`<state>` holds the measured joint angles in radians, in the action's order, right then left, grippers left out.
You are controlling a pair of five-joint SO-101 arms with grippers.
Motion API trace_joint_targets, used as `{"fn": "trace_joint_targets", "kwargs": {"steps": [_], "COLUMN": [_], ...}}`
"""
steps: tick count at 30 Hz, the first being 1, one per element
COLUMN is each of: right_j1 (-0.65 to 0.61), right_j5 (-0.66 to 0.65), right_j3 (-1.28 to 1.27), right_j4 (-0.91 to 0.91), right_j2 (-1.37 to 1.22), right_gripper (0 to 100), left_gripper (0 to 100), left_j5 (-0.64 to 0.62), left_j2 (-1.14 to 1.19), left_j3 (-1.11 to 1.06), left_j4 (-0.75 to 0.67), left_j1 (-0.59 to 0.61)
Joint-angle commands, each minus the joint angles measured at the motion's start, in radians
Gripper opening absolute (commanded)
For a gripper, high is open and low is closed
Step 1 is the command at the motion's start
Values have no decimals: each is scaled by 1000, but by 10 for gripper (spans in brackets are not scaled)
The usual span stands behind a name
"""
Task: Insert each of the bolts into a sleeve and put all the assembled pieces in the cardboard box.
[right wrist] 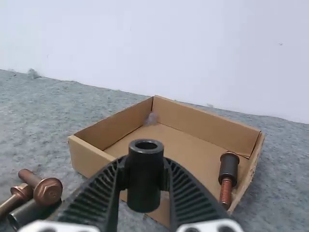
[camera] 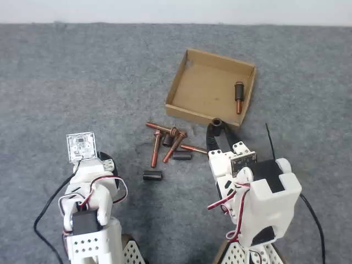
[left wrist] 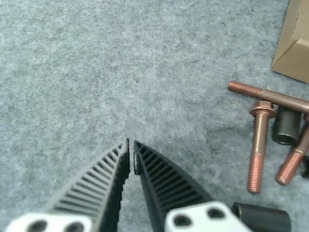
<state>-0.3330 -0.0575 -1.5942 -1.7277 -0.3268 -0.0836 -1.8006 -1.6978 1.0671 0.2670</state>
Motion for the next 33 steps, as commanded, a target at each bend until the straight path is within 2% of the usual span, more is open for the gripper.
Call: {"fn": "trace_joint_targets", "kwargs": {"steps": [1,6,12,19,24,27,33], "right_j1": [-1,-4,-2,-2,-2,-2,-1], "right_j5": [-6,-6,-6,-6,-6,-6,-6], "right_j3": [-26,-15,-12,-12,-12,-12,-12], "right_j4": [-25,-30,-30,-30,-27,-25,-24], "right_j2": [16,-25,-36,-36,-36,-36,-36], "right_gripper": [6,6,6,6,6,6,6], "left_gripper": [12,12,12,12,12,12,12], "left_j5": [6,2,9,81,83,83,78], "left_j2": [-15,-15,-9,-8,11,120,488], "left_j3": [13,13,38,151,232,334,570], "left_j4": [-38,-92,-87,46,71,103,104], "left_j1": [-5,-8,-26,-34,-49,-97,-173]}}
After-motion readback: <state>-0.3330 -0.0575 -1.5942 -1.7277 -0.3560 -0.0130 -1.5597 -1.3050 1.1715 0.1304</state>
